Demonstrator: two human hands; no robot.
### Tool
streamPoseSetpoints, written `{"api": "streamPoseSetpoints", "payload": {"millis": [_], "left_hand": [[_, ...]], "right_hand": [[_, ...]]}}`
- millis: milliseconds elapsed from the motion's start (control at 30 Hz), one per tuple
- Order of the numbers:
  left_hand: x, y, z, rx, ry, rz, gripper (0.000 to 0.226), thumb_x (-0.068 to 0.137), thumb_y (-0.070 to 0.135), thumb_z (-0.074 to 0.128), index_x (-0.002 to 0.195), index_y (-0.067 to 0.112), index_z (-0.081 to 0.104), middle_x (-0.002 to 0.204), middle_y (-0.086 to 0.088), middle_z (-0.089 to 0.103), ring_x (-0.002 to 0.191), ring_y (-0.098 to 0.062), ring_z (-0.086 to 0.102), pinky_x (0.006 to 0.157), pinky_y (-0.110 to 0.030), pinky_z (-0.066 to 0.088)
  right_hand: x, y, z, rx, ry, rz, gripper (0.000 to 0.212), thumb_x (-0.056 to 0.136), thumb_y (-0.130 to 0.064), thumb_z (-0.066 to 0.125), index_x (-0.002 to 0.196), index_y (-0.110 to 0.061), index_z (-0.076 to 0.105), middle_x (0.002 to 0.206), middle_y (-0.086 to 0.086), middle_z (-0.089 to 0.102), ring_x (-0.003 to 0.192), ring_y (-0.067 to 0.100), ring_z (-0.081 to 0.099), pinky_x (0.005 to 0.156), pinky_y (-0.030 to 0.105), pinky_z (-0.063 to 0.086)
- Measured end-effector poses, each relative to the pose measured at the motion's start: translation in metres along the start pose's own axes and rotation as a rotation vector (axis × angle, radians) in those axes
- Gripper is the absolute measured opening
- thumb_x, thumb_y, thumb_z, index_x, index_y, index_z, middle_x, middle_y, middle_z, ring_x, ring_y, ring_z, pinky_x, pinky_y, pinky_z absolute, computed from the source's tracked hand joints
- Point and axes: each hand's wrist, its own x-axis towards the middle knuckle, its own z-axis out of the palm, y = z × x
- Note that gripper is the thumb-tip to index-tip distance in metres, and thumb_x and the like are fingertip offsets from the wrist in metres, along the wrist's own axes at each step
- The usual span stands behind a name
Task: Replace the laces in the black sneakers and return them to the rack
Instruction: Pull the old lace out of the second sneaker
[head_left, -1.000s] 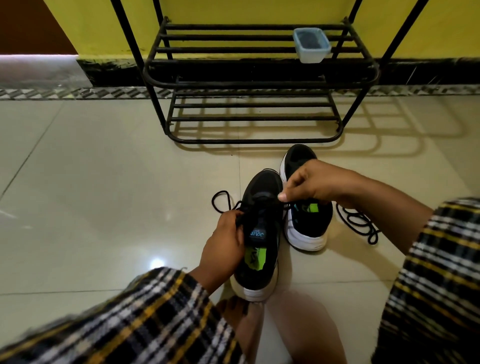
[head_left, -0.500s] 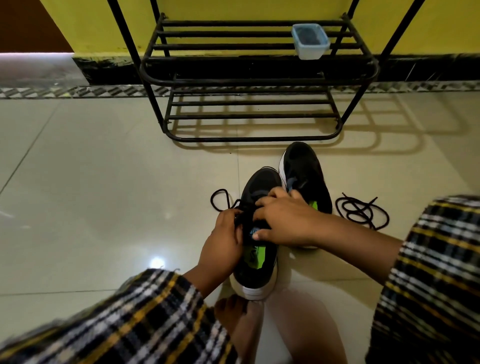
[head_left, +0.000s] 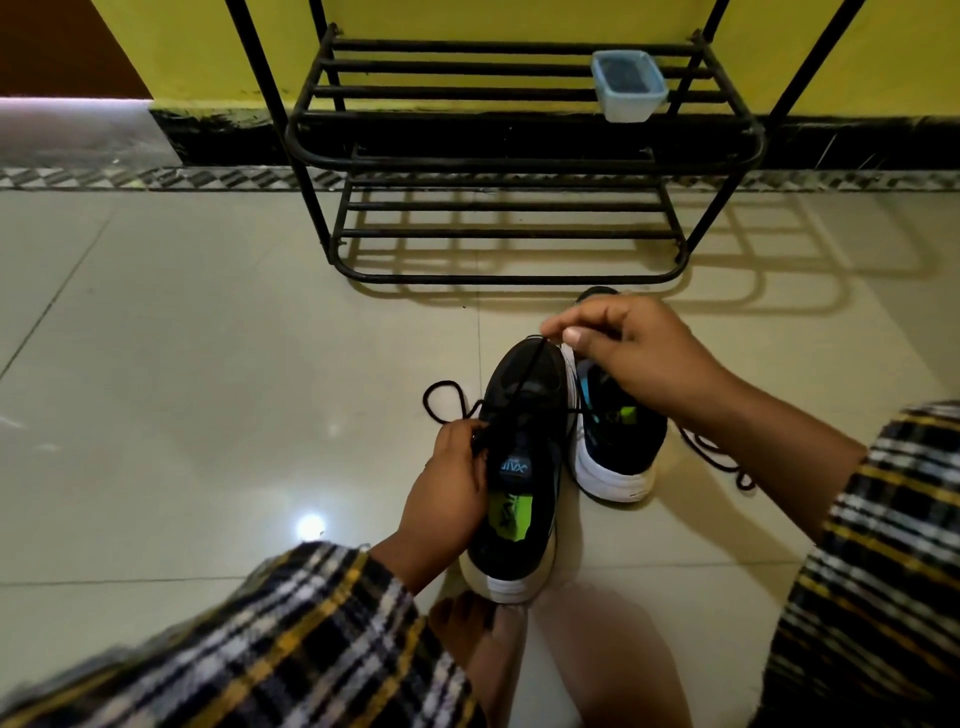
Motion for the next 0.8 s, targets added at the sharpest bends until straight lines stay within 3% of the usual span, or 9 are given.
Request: {"api": "streamPoseSetpoints", "payload": {"millis": [100,167,233,333,433,500,600,700,800], "left_hand": [[-0.001,0.001,0.000,0.007,-0.003,-0.006,0.026,0.099,0.017,0.038,0.124,0.014,0.046,0.126,-0.005,0.046,0.104,-0.022,0.055,0.087,-0.037,0.047],[-0.001,0.002,0.000,0.010,-0.004,-0.011,0.027,0.099,0.017,0.038,0.125,0.014,0.046,0.126,-0.004,0.046,0.105,-0.021,0.055,0.087,-0.036,0.047],[-0.002,0.002,-0.001,0.012,-0.005,-0.018,0.027,0.099,0.018,0.038,0.126,0.015,0.045,0.127,-0.004,0.046,0.105,-0.021,0.055,0.087,-0.036,0.047],[-0.002,0.003,-0.001,0.007,-0.007,-0.019,0.027,0.099,0.018,0.039,0.125,0.015,0.045,0.127,-0.004,0.046,0.105,-0.022,0.056,0.088,-0.038,0.047],[-0.002,0.005,-0.002,0.016,-0.020,-0.034,0.027,0.099,0.019,0.039,0.125,0.015,0.045,0.128,-0.004,0.046,0.104,-0.024,0.057,0.087,-0.040,0.047],[-0.002,0.006,-0.003,0.021,-0.026,-0.037,0.027,0.099,0.020,0.038,0.125,0.016,0.044,0.127,-0.003,0.045,0.103,-0.025,0.057,0.086,-0.042,0.047],[-0.003,0.006,-0.002,0.010,-0.020,-0.019,0.026,0.099,0.019,0.039,0.124,0.015,0.045,0.125,-0.005,0.046,0.103,-0.025,0.056,0.086,-0.043,0.047],[-0.002,0.003,-0.001,-0.011,-0.014,-0.038,0.027,0.099,0.019,0.039,0.125,0.017,0.045,0.125,-0.002,0.047,0.103,-0.020,0.055,0.085,-0.037,0.047],[-0.007,0.002,0.002,-0.101,0.063,-0.073,0.032,0.099,0.019,0.038,0.131,0.018,0.040,0.129,0.001,0.046,0.105,-0.010,0.052,0.084,-0.023,0.040]], "right_hand": [[0.001,-0.006,-0.012,0.118,0.112,0.014,0.020,0.091,-0.010,0.058,0.103,-0.020,0.070,0.101,0.010,0.070,0.092,0.018,0.065,0.089,0.028,0.053],[0.004,-0.006,-0.021,0.137,0.180,0.032,0.019,0.090,-0.012,0.060,0.106,-0.019,0.069,0.096,0.003,0.070,0.087,0.013,0.065,0.085,0.020,0.052],[0.011,0.001,-0.028,0.020,0.222,0.080,0.026,0.091,-0.016,0.060,0.116,-0.018,0.064,0.102,-0.006,0.064,0.094,0.004,0.060,0.087,0.021,0.049],[0.013,0.018,-0.021,-0.353,0.210,0.199,0.045,0.090,-0.027,0.060,0.133,-0.026,0.049,0.125,0.000,0.054,0.113,0.022,0.053,0.097,0.040,0.043],[-0.002,0.024,0.011,-0.347,0.261,0.004,0.040,0.087,-0.026,0.059,0.126,-0.028,0.053,0.122,0.000,0.051,0.114,0.025,0.049,0.097,0.049,0.041],[-0.012,0.026,0.035,-0.328,0.146,-0.118,0.028,0.086,-0.028,0.056,0.113,-0.025,0.061,0.115,-0.003,0.054,0.110,0.021,0.048,0.094,0.045,0.041],[-0.025,0.029,0.060,-0.633,-0.124,-0.219,0.020,0.088,-0.033,0.050,0.098,-0.023,0.064,0.103,-0.005,0.056,0.102,0.020,0.047,0.086,0.038,0.033],[-0.028,0.030,0.065,-0.853,-0.130,-0.310,0.012,0.079,-0.025,0.063,0.086,-0.017,0.067,0.091,0.001,0.056,0.090,0.026,0.052,0.075,0.038,0.034],[-0.023,0.029,0.056,-0.894,-0.170,-0.171,0.017,0.084,-0.026,0.055,0.100,-0.023,0.060,0.104,-0.003,0.052,0.105,0.022,0.044,0.082,0.037,0.030]]}}
